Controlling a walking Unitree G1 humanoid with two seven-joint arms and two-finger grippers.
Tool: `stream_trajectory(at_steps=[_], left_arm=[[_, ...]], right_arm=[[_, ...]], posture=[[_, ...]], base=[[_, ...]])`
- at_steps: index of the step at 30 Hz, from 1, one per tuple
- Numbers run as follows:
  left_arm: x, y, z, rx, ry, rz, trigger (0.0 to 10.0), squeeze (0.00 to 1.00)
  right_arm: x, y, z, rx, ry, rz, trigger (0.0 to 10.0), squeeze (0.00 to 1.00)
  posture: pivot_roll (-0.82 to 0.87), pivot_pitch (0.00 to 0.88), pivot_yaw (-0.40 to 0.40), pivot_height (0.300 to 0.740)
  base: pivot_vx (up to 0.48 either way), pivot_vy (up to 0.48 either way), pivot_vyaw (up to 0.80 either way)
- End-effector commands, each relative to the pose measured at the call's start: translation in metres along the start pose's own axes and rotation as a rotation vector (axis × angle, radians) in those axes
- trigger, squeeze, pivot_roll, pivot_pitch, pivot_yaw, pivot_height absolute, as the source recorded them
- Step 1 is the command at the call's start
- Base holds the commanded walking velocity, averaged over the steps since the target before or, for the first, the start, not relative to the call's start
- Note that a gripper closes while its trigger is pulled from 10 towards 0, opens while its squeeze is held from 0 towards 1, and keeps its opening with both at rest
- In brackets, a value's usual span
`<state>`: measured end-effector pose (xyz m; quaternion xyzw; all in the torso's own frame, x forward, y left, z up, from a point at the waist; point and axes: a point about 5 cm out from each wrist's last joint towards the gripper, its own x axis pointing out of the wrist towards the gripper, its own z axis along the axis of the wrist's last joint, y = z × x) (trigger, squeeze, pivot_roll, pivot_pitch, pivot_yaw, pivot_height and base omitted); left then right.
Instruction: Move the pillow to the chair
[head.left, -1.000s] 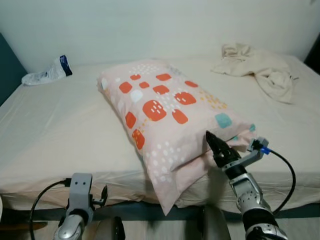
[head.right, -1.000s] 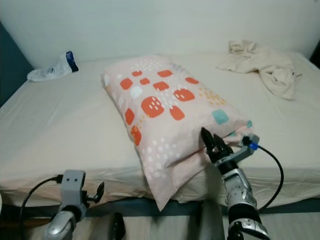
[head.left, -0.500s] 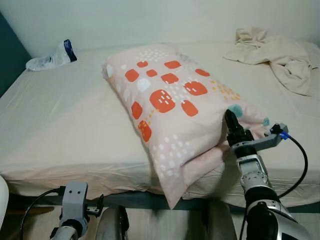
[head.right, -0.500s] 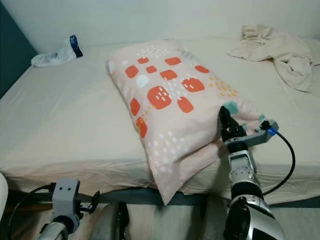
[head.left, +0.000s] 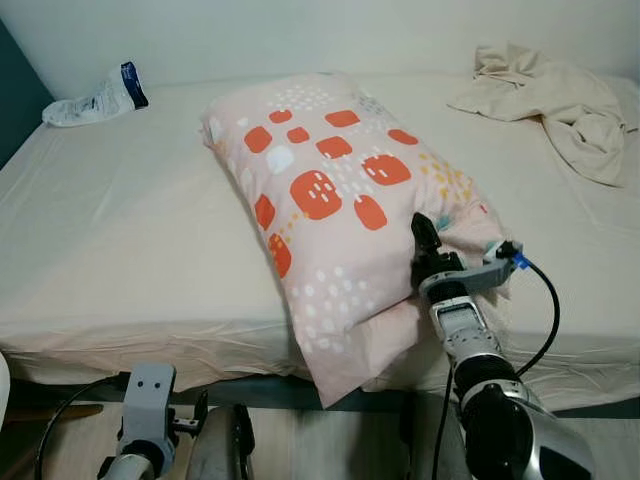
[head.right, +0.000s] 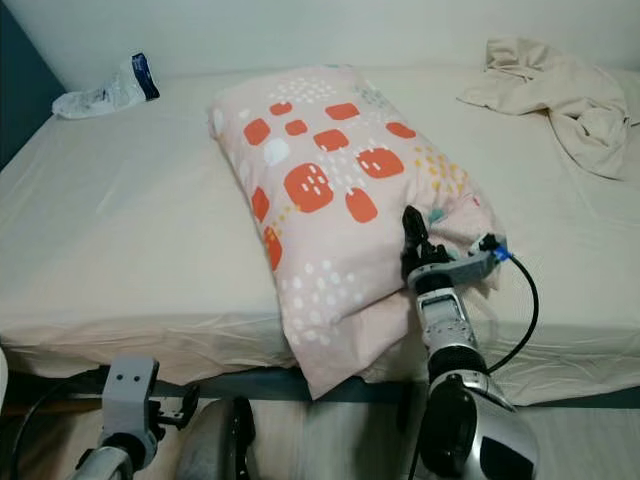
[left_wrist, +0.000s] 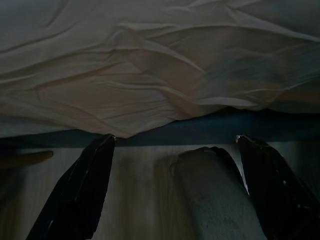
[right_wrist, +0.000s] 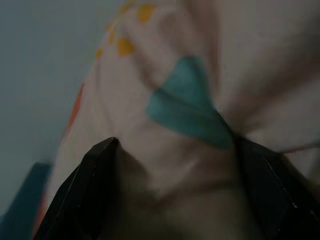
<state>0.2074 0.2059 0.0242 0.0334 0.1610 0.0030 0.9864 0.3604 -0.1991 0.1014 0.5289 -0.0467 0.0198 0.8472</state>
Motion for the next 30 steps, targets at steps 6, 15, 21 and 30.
stream_trajectory(at_steps=[6, 15, 21, 30], left_arm=[[-0.002, -0.005, -0.006, 0.006, 0.047, -0.021, 10.0, 0.00], [0.004, -0.009, -0.003, 0.009, 0.049, -0.040, 10.0, 0.00], [0.007, -0.013, -0.001, 0.012, 0.044, -0.055, 10.0, 0.00], [0.008, -0.013, -0.001, 0.016, 0.045, -0.059, 10.0, 0.00]], right_arm=[[-0.041, -0.053, -0.018, -0.017, 0.109, -0.308, 10.0, 0.00], [-0.047, -0.035, -0.014, 0.072, 0.086, -0.136, 10.0, 0.00], [-0.059, -0.038, -0.034, 0.176, 0.133, -0.169, 10.0, 0.00], [-0.063, -0.009, -0.061, 0.328, 0.239, 0.000, 10.0, 0.00]], posture=[[0.09, 0.256, 0.064, 0.505], [0.06, 0.246, 0.072, 0.505], [0.06, 0.243, 0.070, 0.505], [0.06, 0.240, 0.075, 0.505]], base=[[0.000, 0.000, 0.00], [0.000, 0.000, 0.00], [0.000, 0.000, 0.00], [0.000, 0.000, 0.00]])
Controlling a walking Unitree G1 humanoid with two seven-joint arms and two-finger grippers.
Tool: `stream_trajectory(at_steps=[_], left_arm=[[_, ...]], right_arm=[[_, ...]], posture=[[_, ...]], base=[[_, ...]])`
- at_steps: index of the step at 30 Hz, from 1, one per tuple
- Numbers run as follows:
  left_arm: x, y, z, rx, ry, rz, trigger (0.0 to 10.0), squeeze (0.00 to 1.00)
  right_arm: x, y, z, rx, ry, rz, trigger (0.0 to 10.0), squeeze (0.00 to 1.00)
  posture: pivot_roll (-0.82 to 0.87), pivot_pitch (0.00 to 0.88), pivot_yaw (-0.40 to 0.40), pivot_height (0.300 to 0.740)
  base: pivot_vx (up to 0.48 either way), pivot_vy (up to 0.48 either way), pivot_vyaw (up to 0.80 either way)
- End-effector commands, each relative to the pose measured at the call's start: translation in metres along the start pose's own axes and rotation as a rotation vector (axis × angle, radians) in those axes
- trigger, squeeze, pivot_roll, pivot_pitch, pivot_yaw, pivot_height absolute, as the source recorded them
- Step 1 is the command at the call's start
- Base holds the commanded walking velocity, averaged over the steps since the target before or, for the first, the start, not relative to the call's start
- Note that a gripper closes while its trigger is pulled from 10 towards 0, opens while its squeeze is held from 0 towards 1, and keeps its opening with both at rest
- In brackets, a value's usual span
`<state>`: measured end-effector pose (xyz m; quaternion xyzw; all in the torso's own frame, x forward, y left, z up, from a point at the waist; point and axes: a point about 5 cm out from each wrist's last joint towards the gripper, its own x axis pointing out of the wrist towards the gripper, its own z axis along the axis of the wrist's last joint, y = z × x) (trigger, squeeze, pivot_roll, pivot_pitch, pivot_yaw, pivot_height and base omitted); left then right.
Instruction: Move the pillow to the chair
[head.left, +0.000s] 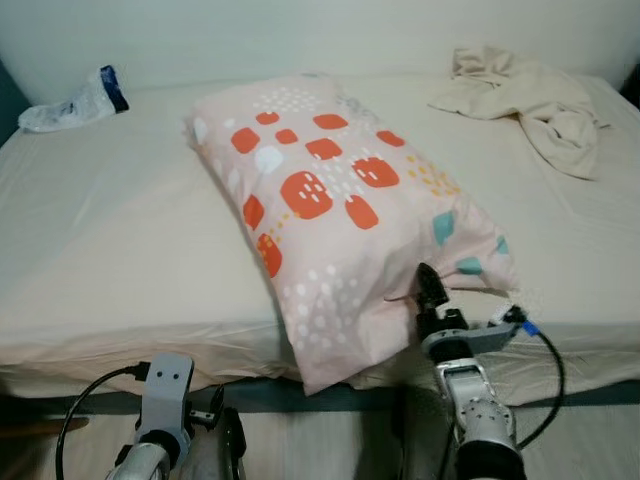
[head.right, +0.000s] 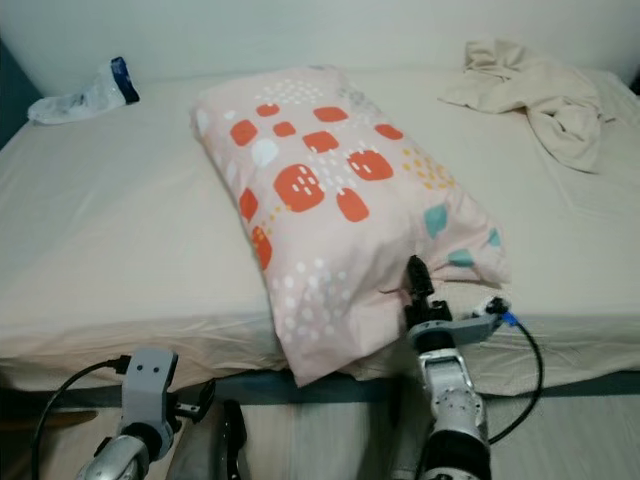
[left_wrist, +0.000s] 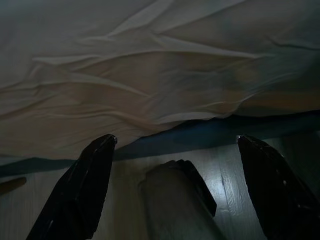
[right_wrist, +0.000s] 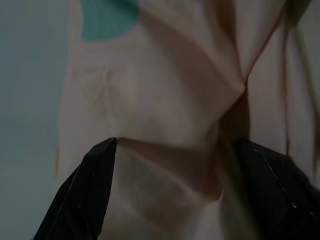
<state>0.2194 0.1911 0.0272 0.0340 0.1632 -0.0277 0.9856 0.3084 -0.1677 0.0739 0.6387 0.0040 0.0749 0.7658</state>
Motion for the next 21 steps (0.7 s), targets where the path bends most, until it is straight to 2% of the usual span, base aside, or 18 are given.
stream_trajectory(at_steps=[1, 7, 9, 11, 13, 15, 18, 21], left_arm=[[-0.002, 0.000, -0.008, 0.003, 0.041, -0.001, 10.0, 0.00], [-0.001, 0.000, -0.007, 0.002, 0.037, -0.003, 10.0, 0.00], [-0.001, -0.001, -0.007, 0.002, 0.036, -0.006, 10.0, 0.00], [-0.002, -0.001, -0.007, 0.003, 0.037, -0.007, 10.0, 0.00], [-0.002, -0.001, -0.007, 0.003, 0.037, -0.009, 10.0, 0.00], [-0.002, -0.001, -0.006, 0.006, 0.037, -0.013, 10.0, 0.00], [-0.002, -0.001, -0.006, 0.008, 0.037, -0.015, 10.0, 0.00], [-0.003, 0.000, -0.006, 0.011, 0.038, -0.017, 10.0, 0.00]], right_arm=[[-0.003, -0.007, -0.025, 0.050, 0.111, -0.038, 10.0, 0.00], [0.005, -0.007, -0.014, 0.035, 0.067, -0.065, 10.0, 0.00], [0.009, -0.012, 0.000, 0.001, 0.012, -0.124, 10.0, 0.00], [0.010, -0.012, 0.004, -0.005, 0.000, -0.130, 10.0, 0.00], [0.016, -0.007, 0.014, -0.005, -0.026, -0.098, 10.0, 0.00], [0.028, 0.007, 0.019, -0.015, -0.010, 0.017, 10.0, 0.00], [0.032, 0.012, 0.018, -0.027, 0.008, 0.061, 10.0, 0.00], [0.042, 0.033, 0.009, -0.065, 0.081, 0.215, 10.0, 0.00]], posture=[[0.06, 0.240, 0.075, 0.505], [0.06, 0.238, 0.075, 0.505], [0.06, 0.241, 0.081, 0.505], [0.06, 0.241, 0.081, 0.505], [0.07, 0.244, 0.085, 0.505], [0.08, 0.248, 0.096, 0.505], [0.08, 0.248, 0.096, 0.505], [0.09, 0.250, 0.100, 0.505]], base=[[0.000, 0.000, 0.00], [0.000, 0.000, 0.00], [0.000, 0.000, 0.00], [0.000, 0.000, 0.00], [0.000, 0.000, 0.00], [0.000, 0.000, 0.00], [0.000, 0.000, 0.00], [0.000, 0.000, 0.00]])
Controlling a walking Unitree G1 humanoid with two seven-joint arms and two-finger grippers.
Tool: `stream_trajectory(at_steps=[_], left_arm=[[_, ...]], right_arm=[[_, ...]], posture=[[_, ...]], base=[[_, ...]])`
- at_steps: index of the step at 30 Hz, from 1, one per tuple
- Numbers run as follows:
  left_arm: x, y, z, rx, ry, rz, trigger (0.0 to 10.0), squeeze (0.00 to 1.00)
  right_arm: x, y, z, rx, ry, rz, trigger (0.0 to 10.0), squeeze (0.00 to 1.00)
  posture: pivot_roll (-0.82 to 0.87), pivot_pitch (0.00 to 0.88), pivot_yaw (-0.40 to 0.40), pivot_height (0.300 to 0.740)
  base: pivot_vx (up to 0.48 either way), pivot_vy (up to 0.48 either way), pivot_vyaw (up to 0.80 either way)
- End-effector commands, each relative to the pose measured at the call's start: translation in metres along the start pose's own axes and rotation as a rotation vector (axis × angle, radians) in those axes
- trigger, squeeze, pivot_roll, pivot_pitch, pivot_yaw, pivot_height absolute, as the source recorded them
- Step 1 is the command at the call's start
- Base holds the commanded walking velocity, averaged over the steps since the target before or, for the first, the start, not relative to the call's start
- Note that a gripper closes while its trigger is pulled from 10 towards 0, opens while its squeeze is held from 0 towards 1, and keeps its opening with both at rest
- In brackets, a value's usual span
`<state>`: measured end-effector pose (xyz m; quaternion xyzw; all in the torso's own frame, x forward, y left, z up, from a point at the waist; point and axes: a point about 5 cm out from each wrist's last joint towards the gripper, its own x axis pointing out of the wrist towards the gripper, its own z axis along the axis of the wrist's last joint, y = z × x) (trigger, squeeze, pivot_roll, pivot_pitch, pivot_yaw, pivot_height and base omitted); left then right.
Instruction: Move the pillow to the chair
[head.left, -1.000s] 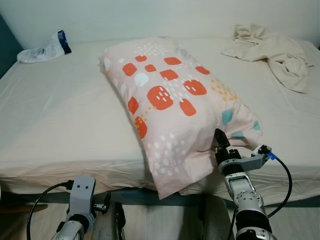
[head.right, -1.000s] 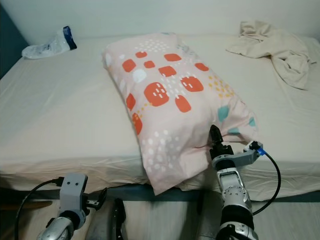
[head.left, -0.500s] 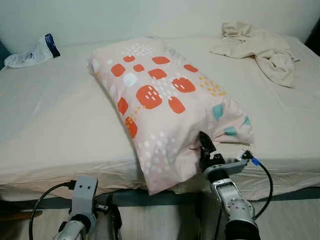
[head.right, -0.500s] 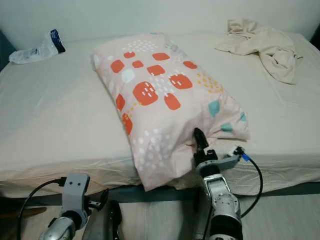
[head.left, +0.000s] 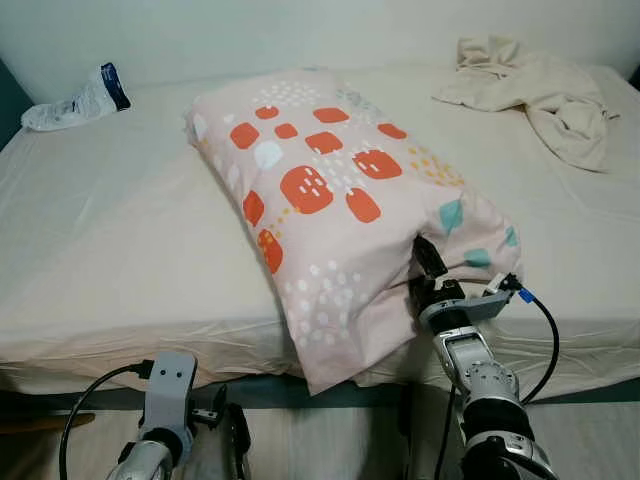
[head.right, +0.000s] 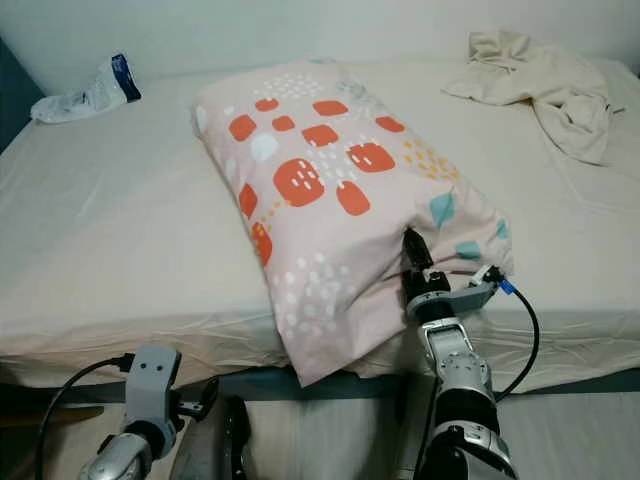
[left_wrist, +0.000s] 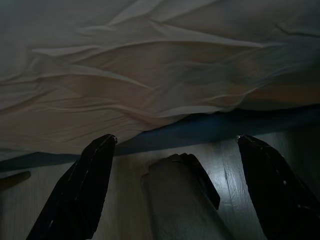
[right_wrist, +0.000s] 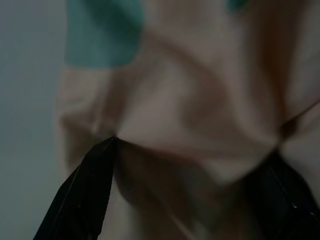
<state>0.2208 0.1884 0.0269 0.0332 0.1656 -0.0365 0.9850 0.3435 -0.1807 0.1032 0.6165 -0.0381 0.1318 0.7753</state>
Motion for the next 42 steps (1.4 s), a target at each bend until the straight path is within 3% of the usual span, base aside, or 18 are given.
stream_trajectory(at_steps=[1, 12, 25, 26, 27, 28, 29, 42], left_arm=[[-0.005, 0.003, -0.006, 0.010, 0.033, 0.002, 10.0, 0.00], [-0.010, 0.006, -0.005, 0.011, 0.032, 0.008, 10.0, 0.00], [-0.008, 0.006, -0.001, 0.019, 0.026, 0.000, 10.0, 0.00], [-0.008, 0.006, 0.000, 0.018, 0.025, 0.000, 10.0, 0.00], [-0.007, 0.005, 0.000, 0.017, 0.023, 0.000, 10.0, 0.00], [-0.006, 0.005, 0.001, 0.015, 0.020, 0.000, 10.0, 0.00], [-0.005, 0.004, 0.002, 0.013, 0.016, 0.000, 10.0, 0.00], [0.014, -0.004, 0.012, -0.014, -0.021, -0.004, 10.0, 0.00]], right_arm=[[0.010, 0.011, -0.013, -0.004, 0.075, 0.090, 10.0, 0.00], [0.023, 0.010, -0.025, 0.032, 0.092, 0.064, 10.0, 0.00], [0.053, 0.042, -0.039, -0.019, 0.175, 0.183, 10.0, 0.00], [0.054, 0.042, -0.040, -0.020, 0.176, 0.185, 6.4, 0.00], [0.054, 0.042, -0.042, -0.040, 0.186, 0.181, 1.5, 0.00], [0.055, 0.042, -0.043, -0.063, 0.197, 0.175, 1.5, 0.00], [0.054, 0.043, -0.046, -0.077, 0.213, 0.180, 0.0, 0.00], [0.040, 0.030, -0.047, -0.182, 0.274, 0.199, 0.0, 0.00]], posture=[[0.09, 0.250, 0.100, 0.505], [0.11, 0.263, 0.101, 0.505], [0.12, 0.247, 0.107, 0.505], [0.12, 0.247, 0.107, 0.505], [0.12, 0.241, 0.104, 0.505], [0.12, 0.241, 0.104, 0.505], [0.11, 0.237, 0.103, 0.505], [0.06, 0.184, 0.083, 0.505]], base=[[0.000, 0.000, 0.00], [0.000, 0.000, 0.00], [0.000, 0.000, 0.00], [0.000, 0.000, 0.00], [0.000, 0.000, 0.00], [0.000, 0.000, 0.00], [0.000, 0.000, 0.00], [0.000, 0.000, 0.00]])
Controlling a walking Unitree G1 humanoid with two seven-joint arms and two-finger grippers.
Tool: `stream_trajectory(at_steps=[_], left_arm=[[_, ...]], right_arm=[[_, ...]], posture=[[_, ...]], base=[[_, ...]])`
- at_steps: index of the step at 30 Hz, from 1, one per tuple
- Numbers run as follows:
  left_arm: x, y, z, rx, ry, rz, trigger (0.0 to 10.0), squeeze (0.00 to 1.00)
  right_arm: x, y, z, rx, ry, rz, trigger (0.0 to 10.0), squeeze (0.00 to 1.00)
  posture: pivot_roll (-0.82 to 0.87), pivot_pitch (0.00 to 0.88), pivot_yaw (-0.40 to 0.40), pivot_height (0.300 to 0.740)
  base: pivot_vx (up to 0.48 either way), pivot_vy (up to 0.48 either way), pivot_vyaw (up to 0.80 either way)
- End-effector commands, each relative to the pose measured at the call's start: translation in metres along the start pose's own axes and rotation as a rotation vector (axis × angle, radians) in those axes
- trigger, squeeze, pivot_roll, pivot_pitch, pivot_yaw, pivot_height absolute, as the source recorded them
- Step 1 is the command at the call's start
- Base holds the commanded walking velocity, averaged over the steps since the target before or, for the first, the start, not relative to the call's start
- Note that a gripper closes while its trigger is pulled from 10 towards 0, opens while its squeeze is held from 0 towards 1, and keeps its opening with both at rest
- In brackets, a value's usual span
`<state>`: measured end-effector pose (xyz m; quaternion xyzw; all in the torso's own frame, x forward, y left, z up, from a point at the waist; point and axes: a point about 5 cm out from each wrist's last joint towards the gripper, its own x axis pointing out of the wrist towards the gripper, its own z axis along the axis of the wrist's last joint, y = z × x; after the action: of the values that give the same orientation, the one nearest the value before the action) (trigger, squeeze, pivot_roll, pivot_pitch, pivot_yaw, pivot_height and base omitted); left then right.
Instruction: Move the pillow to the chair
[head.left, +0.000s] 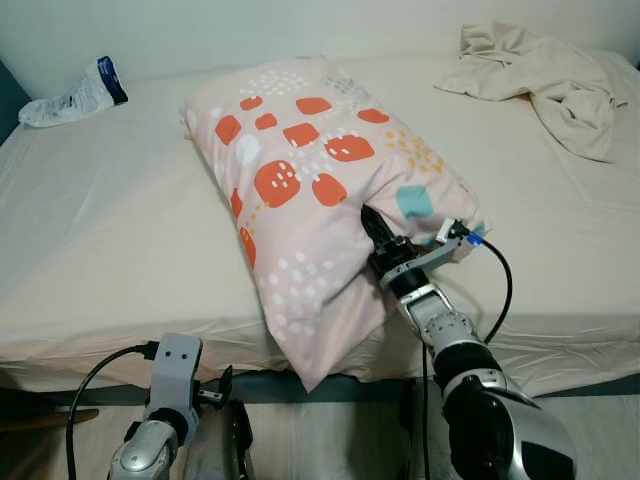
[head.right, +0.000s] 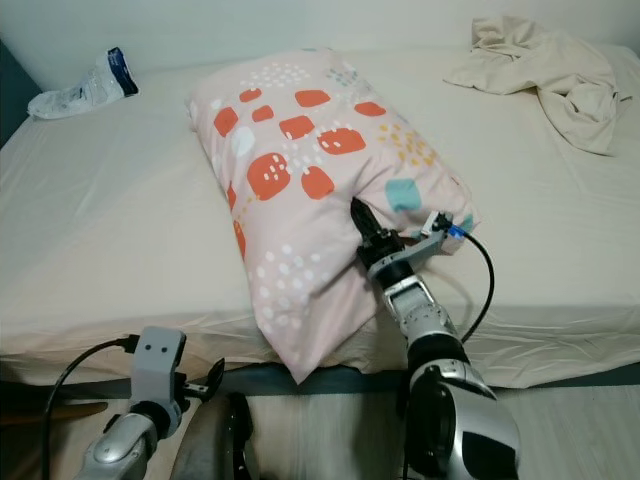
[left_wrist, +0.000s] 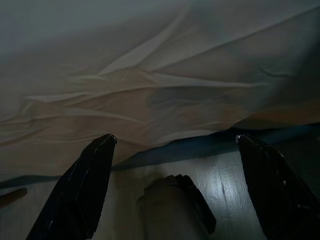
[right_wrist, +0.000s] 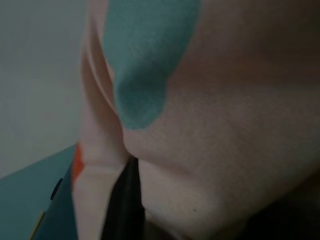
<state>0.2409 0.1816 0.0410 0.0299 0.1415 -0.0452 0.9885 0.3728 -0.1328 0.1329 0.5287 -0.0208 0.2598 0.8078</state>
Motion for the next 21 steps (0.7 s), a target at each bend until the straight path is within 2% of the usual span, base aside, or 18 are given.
stream_trajectory(at_steps=[1, 4, 7, 9, 13, 17, 20, 21], left_arm=[[0.000, 0.000, -0.008, -0.015, 0.025, 0.012, 10.0, 0.00], [0.006, -0.002, -0.004, -0.022, 0.012, 0.010, 10.0, 0.00], [0.007, -0.002, -0.003, -0.024, 0.009, 0.010, 10.0, 0.00], [0.015, -0.007, 0.004, -0.082, -0.022, -0.029, 10.0, 0.00], [0.021, -0.012, 0.012, -0.132, -0.055, -0.076, 10.0, 0.00], [0.030, -0.016, 0.024, -0.169, -0.098, -0.108, 10.0, 0.00], [0.032, -0.016, 0.025, -0.175, -0.103, -0.110, 10.0, 0.00], [0.035, -0.018, 0.029, -0.180, -0.117, -0.118, 10.0, 0.00]], right_arm=[[-0.001, 0.002, -0.011, -0.027, 0.071, 0.037, 0.0, 0.00], [-0.007, 0.006, -0.014, -0.078, 0.123, 0.093, 0.0, 0.00], [-0.009, 0.007, -0.015, -0.089, 0.136, 0.109, 0.0, 0.00], [-0.020, 0.014, -0.014, -0.112, 0.163, 0.205, 0.0, 0.00], [-0.027, 0.020, -0.007, -0.125, 0.157, 0.261, 0.0, 0.00], [-0.034, 0.031, 0.016, -0.206, 0.115, 0.298, 0.0, 0.00], [-0.034, 0.033, 0.020, -0.221, 0.107, 0.301, 0.0, 0.00], [-0.035, 0.040, 0.029, -0.243, 0.096, 0.320, 0.0, 0.00]], posture=[[0.05, 0.181, 0.082, 0.505], [0.04, 0.164, 0.080, 0.505], [0.04, 0.161, 0.080, 0.505], [0.03, 0.135, 0.081, 0.505], [0.02, 0.120, 0.082, 0.505], [-0.01, 0.087, 0.084, 0.505], [-0.01, 0.087, 0.084, 0.505], [-0.01, 0.070, 0.080, 0.505]], base=[[0.000, 0.000, 0.00], [0.000, 0.000, 0.00], [0.000, 0.000, 0.00], [0.000, 0.000, 0.00], [0.000, 0.000, 0.00], [0.000, 0.000, 0.00], [0.000, 0.000, 0.00], [0.000, 0.000, 0.00]])
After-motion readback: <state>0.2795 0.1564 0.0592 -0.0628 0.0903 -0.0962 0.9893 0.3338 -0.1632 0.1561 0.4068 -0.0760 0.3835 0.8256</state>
